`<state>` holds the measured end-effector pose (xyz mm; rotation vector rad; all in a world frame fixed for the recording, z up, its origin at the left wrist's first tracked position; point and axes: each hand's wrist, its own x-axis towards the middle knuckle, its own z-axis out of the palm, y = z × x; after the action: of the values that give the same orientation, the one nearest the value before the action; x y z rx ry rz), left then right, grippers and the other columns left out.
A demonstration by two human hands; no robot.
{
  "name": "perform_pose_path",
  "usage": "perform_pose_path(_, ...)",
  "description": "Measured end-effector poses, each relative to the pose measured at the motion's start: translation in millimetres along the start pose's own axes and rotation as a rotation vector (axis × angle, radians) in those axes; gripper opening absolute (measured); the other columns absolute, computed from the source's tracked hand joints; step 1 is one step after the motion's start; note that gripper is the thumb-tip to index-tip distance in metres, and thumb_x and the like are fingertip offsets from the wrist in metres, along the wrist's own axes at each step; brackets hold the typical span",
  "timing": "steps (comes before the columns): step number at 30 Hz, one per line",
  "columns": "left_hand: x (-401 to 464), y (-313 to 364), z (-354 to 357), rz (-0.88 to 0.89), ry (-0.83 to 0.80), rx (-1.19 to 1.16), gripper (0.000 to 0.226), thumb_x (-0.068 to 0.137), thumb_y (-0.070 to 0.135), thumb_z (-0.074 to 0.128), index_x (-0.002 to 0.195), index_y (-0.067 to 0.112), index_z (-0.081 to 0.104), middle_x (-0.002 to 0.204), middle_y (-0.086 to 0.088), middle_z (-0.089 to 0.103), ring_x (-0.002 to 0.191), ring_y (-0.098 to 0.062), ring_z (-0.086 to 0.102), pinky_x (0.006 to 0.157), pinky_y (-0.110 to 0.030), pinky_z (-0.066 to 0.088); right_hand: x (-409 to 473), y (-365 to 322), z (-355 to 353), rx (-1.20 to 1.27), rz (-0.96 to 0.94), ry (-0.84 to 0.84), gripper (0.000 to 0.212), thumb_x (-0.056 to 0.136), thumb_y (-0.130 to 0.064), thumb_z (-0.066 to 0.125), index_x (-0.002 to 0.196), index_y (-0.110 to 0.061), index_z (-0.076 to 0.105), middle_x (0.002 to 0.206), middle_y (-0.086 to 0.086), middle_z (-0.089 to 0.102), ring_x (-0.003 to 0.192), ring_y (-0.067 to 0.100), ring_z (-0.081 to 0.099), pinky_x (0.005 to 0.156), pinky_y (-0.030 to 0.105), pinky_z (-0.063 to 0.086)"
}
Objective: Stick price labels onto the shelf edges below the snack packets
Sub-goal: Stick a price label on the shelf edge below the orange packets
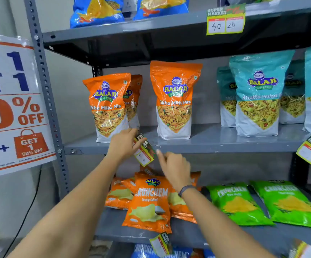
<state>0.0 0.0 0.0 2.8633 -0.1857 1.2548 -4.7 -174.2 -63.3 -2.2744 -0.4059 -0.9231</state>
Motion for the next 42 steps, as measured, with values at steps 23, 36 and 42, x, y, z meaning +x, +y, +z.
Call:
perform_pose_path(23, -40, 2, 23, -0.377, -0.125, -0.439, 0.024, 0.081, 0.034, 0.071, 0.075, 0.020, 0.052, 0.071, 0.002, 0.060, 0.074, -0.025, 0.061, 0.058, -0.035, 0.042, 16, -3, 22, 0.257, 0.155, -0.077, 0.026, 0.082, -0.038, 0.067, 0.076, -0.013, 0.064, 0.073, 0.006, 0.069, 0.072, 0.024, 0.062, 0.056, 0.029, 0.043)
perform_pose_path(36, -32, 7, 30, -0.297, 0.089, -0.368, 0.022, 0.083, 0.032, 0.069, 0.082, 0.012, 0.059, 0.084, -0.008, 0.072, 0.079, -0.025, 0.063, 0.058, -0.030, 0.040, 26, 1, 26, 0.155, 0.048, 0.044, 0.028, 0.085, -0.043, 0.061, 0.085, -0.016, 0.067, 0.083, 0.007, 0.073, 0.080, 0.026, 0.066, 0.064, 0.035, 0.053)
perform_pose_path(42, -25, 10, 30, -0.321, 0.088, -0.405, 0.023, 0.081, 0.032, 0.070, 0.076, 0.015, 0.055, 0.078, -0.004, 0.066, 0.073, -0.024, 0.060, 0.055, -0.030, 0.040, 34, 0, 26, 0.190, 0.088, 0.059, 0.029, 0.084, -0.044, 0.063, 0.082, -0.015, 0.066, 0.078, 0.008, 0.073, 0.077, 0.026, 0.066, 0.062, 0.036, 0.053)
